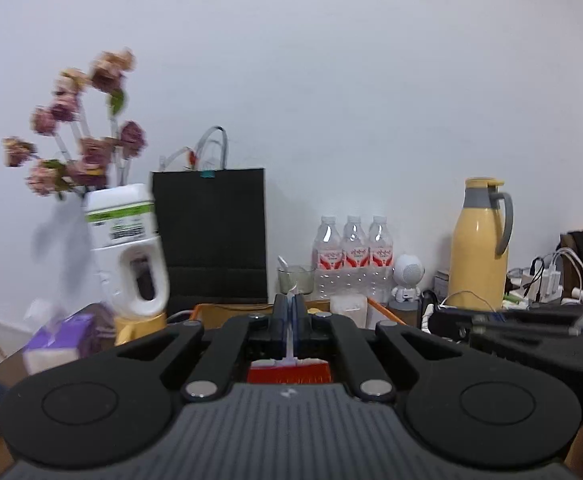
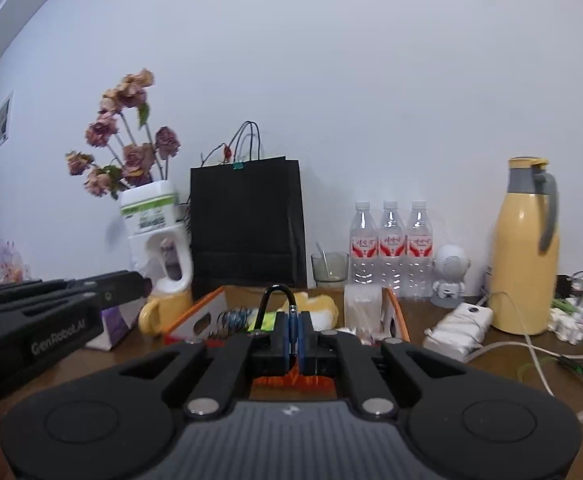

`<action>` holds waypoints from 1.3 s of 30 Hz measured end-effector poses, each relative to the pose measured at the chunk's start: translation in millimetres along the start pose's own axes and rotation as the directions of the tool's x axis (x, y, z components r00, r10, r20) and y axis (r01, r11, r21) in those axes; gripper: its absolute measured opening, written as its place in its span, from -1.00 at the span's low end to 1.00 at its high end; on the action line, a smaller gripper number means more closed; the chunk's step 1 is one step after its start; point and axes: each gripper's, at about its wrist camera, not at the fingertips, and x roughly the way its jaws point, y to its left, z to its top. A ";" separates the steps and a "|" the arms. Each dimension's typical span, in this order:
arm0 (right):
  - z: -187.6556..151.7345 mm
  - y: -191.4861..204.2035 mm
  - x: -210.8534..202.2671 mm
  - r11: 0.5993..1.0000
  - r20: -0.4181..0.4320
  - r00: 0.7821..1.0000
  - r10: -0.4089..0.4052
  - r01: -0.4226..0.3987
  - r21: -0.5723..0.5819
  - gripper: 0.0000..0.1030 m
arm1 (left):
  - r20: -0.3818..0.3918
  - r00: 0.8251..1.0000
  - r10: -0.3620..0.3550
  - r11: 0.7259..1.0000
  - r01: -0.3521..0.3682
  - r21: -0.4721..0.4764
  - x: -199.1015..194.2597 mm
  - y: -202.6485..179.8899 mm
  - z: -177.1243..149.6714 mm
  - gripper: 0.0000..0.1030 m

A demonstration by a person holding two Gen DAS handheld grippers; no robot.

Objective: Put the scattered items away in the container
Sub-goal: 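Carry the tag and carabiner toward the box, then lower the tag and carabiner into the box and open both grippers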

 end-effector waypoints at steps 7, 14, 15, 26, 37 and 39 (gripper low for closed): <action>33.7 -32.1 104.1 0.999 -0.102 0.995 0.014 -0.011 0.038 -0.94 | -0.108 0.993 0.039 0.998 -0.043 -0.037 111.6 25.5 5.3 -0.94; 51.6 -58.3 185.1 0.996 -0.217 0.976 0.035 -0.016 0.092 -0.94 | -0.171 0.984 0.053 0.997 -0.061 -0.041 181.2 44.1 15.1 -0.94; 53.9 -59.9 194.5 0.996 -0.229 0.973 0.034 -0.014 0.090 -0.94 | -0.181 0.982 0.055 0.997 -0.065 -0.046 188.8 45.7 15.8 -0.94; 58.6 -87.0 285.1 0.997 -0.540 0.838 0.075 -0.046 0.066 -0.94 | -0.548 0.836 -0.028 0.996 -0.022 -0.084 267.4 76.3 12.3 -0.94; 21.8 -99.5 347.1 0.990 -0.796 0.597 0.101 0.020 0.141 -0.84 | -0.809 0.574 -0.129 0.986 -0.013 -0.167 325.1 83.3 -15.7 -0.90; 18.3 -98.5 354.4 0.989 -0.827 0.554 0.096 0.041 0.142 -0.65 | -0.842 0.524 -0.127 0.985 -0.033 -0.169 332.3 83.4 -20.6 -0.72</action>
